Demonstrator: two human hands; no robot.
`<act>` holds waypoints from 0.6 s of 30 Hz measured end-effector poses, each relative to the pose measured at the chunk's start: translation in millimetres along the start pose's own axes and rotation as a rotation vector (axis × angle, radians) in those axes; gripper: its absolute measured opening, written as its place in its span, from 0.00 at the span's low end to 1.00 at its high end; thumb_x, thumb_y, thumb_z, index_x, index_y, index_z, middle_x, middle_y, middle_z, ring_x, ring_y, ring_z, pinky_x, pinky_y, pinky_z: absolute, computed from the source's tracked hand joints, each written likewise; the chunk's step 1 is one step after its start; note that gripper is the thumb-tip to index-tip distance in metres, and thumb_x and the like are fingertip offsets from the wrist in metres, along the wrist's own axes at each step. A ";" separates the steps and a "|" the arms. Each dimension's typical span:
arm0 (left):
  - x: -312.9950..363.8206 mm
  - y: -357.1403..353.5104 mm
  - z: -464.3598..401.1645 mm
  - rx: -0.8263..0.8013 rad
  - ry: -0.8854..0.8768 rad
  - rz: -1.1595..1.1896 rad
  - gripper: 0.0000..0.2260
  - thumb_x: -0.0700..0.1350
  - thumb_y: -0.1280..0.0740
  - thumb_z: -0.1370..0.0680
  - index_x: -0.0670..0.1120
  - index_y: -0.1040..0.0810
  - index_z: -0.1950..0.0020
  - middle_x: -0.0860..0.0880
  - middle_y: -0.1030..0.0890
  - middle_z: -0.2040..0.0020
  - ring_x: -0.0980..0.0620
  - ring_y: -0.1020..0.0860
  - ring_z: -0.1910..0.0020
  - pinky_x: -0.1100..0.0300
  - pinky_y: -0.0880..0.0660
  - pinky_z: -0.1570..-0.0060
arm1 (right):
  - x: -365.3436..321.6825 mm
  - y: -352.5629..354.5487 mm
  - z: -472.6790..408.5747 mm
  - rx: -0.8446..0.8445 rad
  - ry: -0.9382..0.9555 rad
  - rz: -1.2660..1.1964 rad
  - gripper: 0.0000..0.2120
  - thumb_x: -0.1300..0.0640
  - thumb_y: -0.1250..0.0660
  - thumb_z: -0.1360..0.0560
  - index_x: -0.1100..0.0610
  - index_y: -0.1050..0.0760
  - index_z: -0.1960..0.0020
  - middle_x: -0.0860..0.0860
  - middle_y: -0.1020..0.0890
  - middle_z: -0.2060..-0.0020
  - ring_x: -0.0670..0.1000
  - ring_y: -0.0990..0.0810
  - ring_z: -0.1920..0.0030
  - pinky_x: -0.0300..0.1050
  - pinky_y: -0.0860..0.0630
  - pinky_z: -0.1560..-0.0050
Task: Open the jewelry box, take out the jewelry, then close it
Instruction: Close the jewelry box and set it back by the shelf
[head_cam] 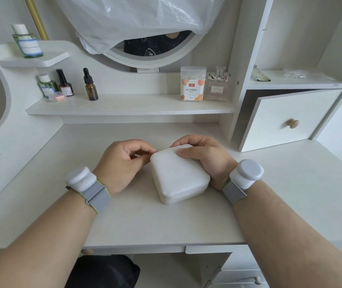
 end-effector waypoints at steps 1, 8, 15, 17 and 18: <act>7.8 2.9 1.3 0.045 -0.069 -0.114 0.10 0.39 0.26 0.25 0.54 0.14 0.58 0.53 0.14 0.60 0.53 0.19 0.60 0.60 0.25 0.55 | 0.5 1.8 -0.7 0.020 0.003 -0.001 0.08 0.62 0.30 0.33 0.59 0.17 0.54 0.57 0.17 0.62 0.55 0.18 0.64 0.42 0.22 0.63; 46.3 11.4 10.9 0.186 -0.385 -0.389 0.09 0.35 0.26 0.26 0.49 0.14 0.54 0.55 0.18 0.61 0.58 0.21 0.62 0.68 0.28 0.60 | -2.0 11.2 -5.1 0.128 0.061 -0.039 0.05 0.65 0.27 0.29 0.58 0.17 0.55 0.58 0.16 0.59 0.56 0.18 0.62 0.46 0.21 0.60; 46.5 8.0 12.5 0.184 -0.384 -0.383 0.12 0.33 0.27 0.26 0.50 0.14 0.51 0.59 0.19 0.61 0.61 0.20 0.61 0.65 0.25 0.60 | -2.7 30.2 -1.2 0.298 0.106 -0.021 0.05 0.65 0.27 0.28 0.56 0.16 0.57 0.56 0.17 0.61 0.56 0.20 0.61 0.49 0.23 0.58; 44.1 6.9 12.7 0.195 -0.369 -0.381 0.12 0.35 0.27 0.26 0.50 0.15 0.48 0.58 0.17 0.60 0.59 0.19 0.61 0.60 0.22 0.59 | -2.3 37.2 -0.7 0.368 0.122 -0.032 0.04 0.63 0.26 0.29 0.56 0.16 0.58 0.55 0.16 0.62 0.56 0.20 0.61 0.50 0.23 0.58; 43.2 5.8 12.8 0.197 -0.362 -0.378 0.12 0.36 0.27 0.26 0.51 0.15 0.47 0.57 0.17 0.61 0.58 0.19 0.62 0.58 0.21 0.59 | -2.1 40.9 -0.6 0.408 0.129 -0.038 0.03 0.62 0.26 0.30 0.55 0.17 0.58 0.55 0.16 0.62 0.56 0.20 0.61 0.50 0.23 0.58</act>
Point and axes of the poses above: each hand's wrist, its own z-axis away from the middle knuckle, its own y-axis out of the back of the hand, x = y × z, the point moved 10 cm from there along -z, towards the middle knuckle
